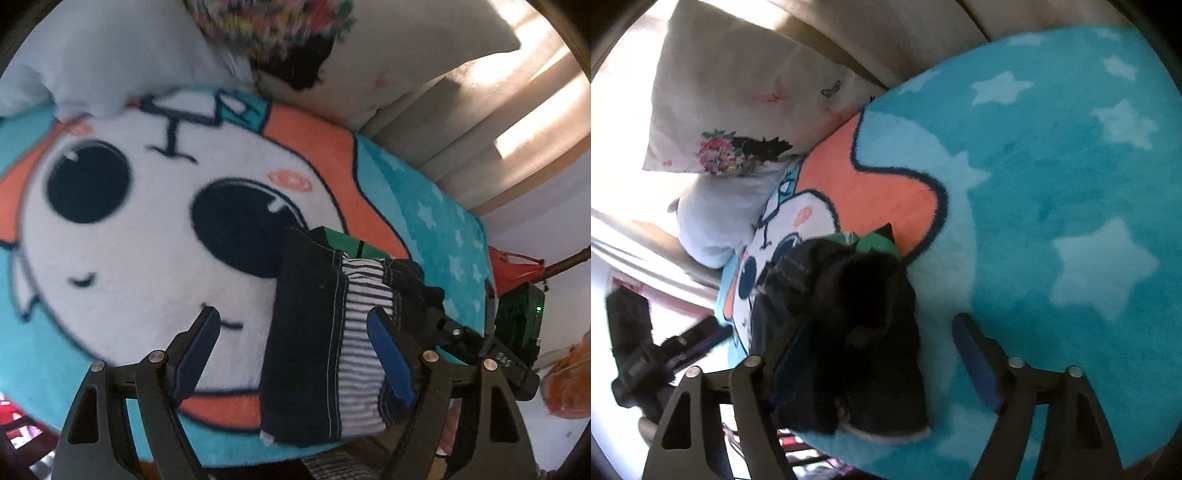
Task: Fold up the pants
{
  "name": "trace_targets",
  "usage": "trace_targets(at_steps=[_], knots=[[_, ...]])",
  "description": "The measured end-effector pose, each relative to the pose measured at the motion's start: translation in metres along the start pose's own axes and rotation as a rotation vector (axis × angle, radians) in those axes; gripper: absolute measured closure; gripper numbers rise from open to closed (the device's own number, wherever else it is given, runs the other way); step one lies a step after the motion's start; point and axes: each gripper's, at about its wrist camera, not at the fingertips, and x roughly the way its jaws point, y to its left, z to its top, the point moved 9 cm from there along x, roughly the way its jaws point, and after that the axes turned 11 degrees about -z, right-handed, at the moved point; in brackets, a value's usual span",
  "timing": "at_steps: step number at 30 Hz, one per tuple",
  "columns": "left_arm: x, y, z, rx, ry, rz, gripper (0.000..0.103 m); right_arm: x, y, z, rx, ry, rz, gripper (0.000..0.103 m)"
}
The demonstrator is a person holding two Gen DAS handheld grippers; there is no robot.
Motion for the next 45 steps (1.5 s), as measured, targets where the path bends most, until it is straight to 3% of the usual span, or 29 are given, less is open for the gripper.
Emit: trace_targets(at_steps=[4, 5, 6, 7, 8, 9, 11, 17, 20, 22, 24, 25, 29, 32, 34, 36, 39, 41, 45], knots=[[0.039, 0.005, 0.003, -0.017, 0.100, -0.073, 0.022, 0.004, 0.012, 0.001, -0.031, -0.007, -0.030, 0.011], [0.045, 0.001, 0.003, -0.010, 0.111, -0.079, 0.022, 0.006, 0.016, -0.001, -0.041, 0.010, -0.023, 0.016], [0.047, -0.005, 0.004, 0.013, 0.113, -0.080, 0.025, 0.009, 0.019, -0.002, -0.044, 0.034, -0.011, 0.045], [0.049, -0.012, 0.003, 0.021, 0.133, -0.103, 0.050, 0.012, 0.023, -0.003, -0.032, 0.080, -0.007, 0.056], [0.050, -0.017, 0.001, 0.017, 0.157, -0.125, 0.071, 0.011, 0.025, -0.001, -0.024, 0.085, -0.010, 0.060], [0.050, -0.023, 0.001, 0.020, 0.177, -0.135, 0.071, 0.009, 0.030, 0.001, -0.024, 0.086, -0.004, 0.067], [0.045, -0.031, 0.007, 0.045, 0.168, -0.138, 0.073, 0.003, 0.043, 0.010, -0.034, 0.088, 0.021, 0.071], [0.017, -0.024, 0.075, 0.035, 0.079, -0.152, 0.073, 0.001, 0.091, 0.067, -0.080, 0.025, 0.065, 0.073], [0.022, 0.004, 0.114, 0.021, 0.040, -0.070, 0.072, 0.025, 0.104, 0.091, -0.098, 0.014, 0.029, 0.070], [0.033, 0.023, 0.127, 0.036, 0.037, 0.012, 0.069, 0.051, 0.099, 0.103, -0.106, 0.023, -0.061, 0.065], [0.050, 0.047, 0.131, 0.040, 0.071, 0.098, 0.069, 0.072, 0.083, 0.108, -0.133, 0.035, -0.228, 0.053], [0.055, 0.051, 0.129, 0.022, 0.093, 0.081, 0.069, 0.073, 0.082, 0.110, -0.133, 0.033, -0.251, 0.053], [0.042, 0.051, 0.127, -0.016, 0.074, -0.001, 0.067, 0.030, 0.094, 0.121, -0.120, -0.086, -0.277, 0.052], [0.024, 0.053, 0.135, -0.029, 0.027, -0.024, 0.065, 0.002, 0.121, 0.125, -0.155, -0.164, -0.233, 0.052], [0.011, 0.058, 0.140, -0.027, -0.005, -0.016, 0.063, 0.013, 0.141, 0.117, -0.203, -0.113, -0.183, 0.055], [0.000, 0.063, 0.142, -0.042, -0.024, -0.009, 0.063, 0.038, 0.145, 0.104, -0.225, -0.039, -0.197, 0.071], [-0.012, 0.070, 0.142, -0.040, -0.044, 0.010, 0.063, 0.066, 0.125, 0.084, -0.184, 0.026, -0.274, 0.071], [-0.018, 0.073, 0.141, -0.026, -0.052, 0.032, 0.063, 0.077, 0.110, 0.082, -0.196, 0.023, -0.328, 0.070], [-0.029, 0.074, 0.132, -0.014, -0.065, 0.059, 0.063, 0.071, 0.116, 0.091, -0.221, 0.019, -0.315, 0.061]])
